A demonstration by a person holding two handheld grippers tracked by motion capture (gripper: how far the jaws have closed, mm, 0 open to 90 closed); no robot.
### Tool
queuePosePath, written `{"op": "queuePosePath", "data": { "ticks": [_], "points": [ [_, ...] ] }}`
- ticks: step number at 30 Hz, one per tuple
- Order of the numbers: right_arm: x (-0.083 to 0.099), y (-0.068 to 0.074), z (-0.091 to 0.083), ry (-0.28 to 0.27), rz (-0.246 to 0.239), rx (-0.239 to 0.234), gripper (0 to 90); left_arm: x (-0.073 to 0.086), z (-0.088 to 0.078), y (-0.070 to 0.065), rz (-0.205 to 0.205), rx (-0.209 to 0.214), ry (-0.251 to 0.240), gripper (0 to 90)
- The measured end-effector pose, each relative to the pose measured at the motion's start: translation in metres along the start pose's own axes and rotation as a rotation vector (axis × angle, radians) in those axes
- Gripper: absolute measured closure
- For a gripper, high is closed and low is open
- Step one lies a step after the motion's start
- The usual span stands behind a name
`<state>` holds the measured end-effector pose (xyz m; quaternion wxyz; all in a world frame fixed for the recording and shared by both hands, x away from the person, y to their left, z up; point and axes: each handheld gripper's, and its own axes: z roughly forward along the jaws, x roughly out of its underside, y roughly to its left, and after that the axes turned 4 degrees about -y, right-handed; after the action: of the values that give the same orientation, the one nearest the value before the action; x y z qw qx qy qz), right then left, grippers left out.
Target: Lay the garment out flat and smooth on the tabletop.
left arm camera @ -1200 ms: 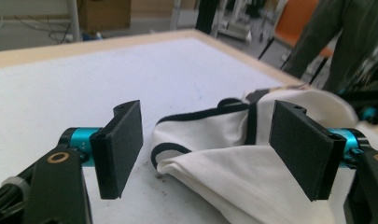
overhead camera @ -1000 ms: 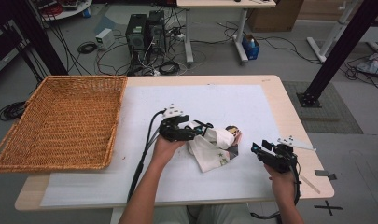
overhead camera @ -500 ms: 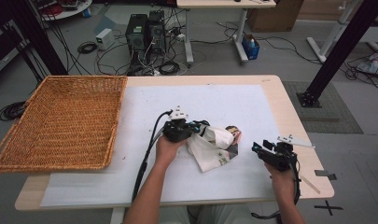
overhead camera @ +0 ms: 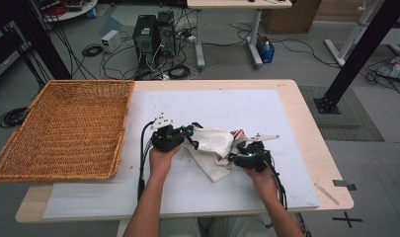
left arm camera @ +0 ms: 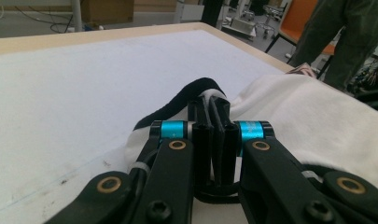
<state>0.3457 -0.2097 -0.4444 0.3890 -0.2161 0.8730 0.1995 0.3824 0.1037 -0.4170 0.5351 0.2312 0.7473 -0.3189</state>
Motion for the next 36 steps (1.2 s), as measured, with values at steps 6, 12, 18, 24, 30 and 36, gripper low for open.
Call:
{"op": "queuePosePath", "data": {
  "ticks": [6,12,18,24,30,36],
  "points": [
    [0.012,0.004,-0.013,-0.014,-0.098,-0.017,87.7,-0.001,-0.018,0.017,-0.040,-0.075,-0.021,87.6],
    [0.033,-0.014,-0.046,-0.029,-0.014,-0.121,83.4,0.002,-0.021,0.028,-0.063,-0.130,-0.009,87.6],
    [0.013,-0.028,-0.061,-0.120,0.062,-0.140,48.7,0.006,-0.008,0.022,-0.059,-0.100,0.019,87.5],
    [-0.052,-0.021,-0.030,-0.191,-0.045,-0.069,38.2,0.005,-0.008,0.021,-0.057,-0.083,-0.001,87.5],
    [-0.074,0.003,0.032,0.044,-0.251,-0.086,66.1,0.001,-0.017,0.022,-0.056,-0.078,-0.037,87.5],
    [-0.051,-0.002,0.000,0.022,-0.280,0.016,86.4,0.004,-0.017,0.026,-0.061,-0.092,-0.004,87.6]
  ]
}}
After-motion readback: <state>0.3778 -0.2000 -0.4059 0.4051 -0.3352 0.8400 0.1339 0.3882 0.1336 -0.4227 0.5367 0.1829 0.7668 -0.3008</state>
